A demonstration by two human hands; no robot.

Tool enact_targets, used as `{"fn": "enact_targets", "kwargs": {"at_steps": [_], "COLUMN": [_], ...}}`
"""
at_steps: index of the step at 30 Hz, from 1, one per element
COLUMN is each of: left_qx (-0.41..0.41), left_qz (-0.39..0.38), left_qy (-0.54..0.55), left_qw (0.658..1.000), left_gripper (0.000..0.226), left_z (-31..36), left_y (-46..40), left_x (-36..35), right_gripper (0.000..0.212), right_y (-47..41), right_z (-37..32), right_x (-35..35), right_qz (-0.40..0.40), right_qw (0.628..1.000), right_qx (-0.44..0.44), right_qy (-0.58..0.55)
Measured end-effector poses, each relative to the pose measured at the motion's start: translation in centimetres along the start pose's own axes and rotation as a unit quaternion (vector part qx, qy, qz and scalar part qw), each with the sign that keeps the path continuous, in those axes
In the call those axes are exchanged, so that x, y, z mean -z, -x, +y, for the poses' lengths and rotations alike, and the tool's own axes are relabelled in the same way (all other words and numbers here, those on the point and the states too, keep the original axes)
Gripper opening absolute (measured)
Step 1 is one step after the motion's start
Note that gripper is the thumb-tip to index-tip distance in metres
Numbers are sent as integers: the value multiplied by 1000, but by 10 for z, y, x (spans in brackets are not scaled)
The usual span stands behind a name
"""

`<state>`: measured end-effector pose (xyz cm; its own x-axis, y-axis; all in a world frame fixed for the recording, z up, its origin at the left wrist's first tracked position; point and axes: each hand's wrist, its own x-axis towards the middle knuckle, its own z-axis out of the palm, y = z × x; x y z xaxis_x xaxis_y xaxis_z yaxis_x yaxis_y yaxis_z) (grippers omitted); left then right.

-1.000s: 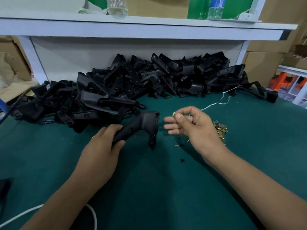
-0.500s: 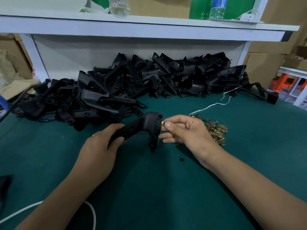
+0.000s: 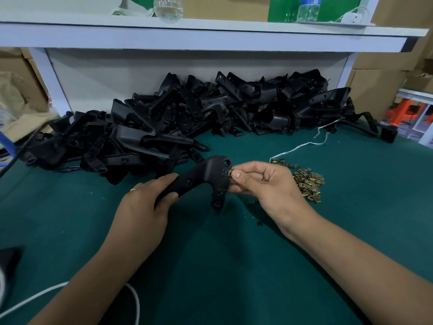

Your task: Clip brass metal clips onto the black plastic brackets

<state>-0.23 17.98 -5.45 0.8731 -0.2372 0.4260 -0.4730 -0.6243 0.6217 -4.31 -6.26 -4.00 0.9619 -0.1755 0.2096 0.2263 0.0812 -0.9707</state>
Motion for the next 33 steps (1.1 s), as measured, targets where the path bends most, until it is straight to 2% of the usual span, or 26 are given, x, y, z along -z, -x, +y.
{"fn": "enact_targets", "kwargs": {"at_steps": [10,12,14,16,18,19,21,23,25,29,33], "left_qx": [-45,-51,-51,-26,6,17,31,37,36,35,40], "left_qz": [12,15,27,55,83,87,74,57,46,59,38], "left_qy": [-44,-59,-73,-64,-42,-35,-34,-33,-35,-25,-22], "left_qw": [998,997,996,996,996,995,996,997,998,997,998], "left_gripper": [44,43,43,42,42,41,42,44,45,46,45], "left_z": [10,10,10,10,8,7,3,2,3,0,-4], "left_y": [6,7,7,4,2,1,0,-1,-1,-1,-1], "left_x": [3,2,1,0,3,5,6,4,1,2,1], "right_gripper": [9,14,22,27,30,28,17,8,6,8,11], "right_y": [11,13,14,10,2,-3,-15,-23,-28,-32,-33], "right_z": [8,7,6,4,3,2,-4,-9,-10,-7,-3], "right_x": [-17,-21,-26,-30,-23,-14,13,44,68,81,78], "right_qz": [61,51,5,-37,-17,21,91,99,66,7,12], "right_qw": [998,998,999,999,994,975,899,848,818,778,782], "right_qx": [-4,-16,-13,6,49,91,152,137,95,78,89], "right_qy": [2,-21,-36,-11,99,203,401,502,564,624,617]}}
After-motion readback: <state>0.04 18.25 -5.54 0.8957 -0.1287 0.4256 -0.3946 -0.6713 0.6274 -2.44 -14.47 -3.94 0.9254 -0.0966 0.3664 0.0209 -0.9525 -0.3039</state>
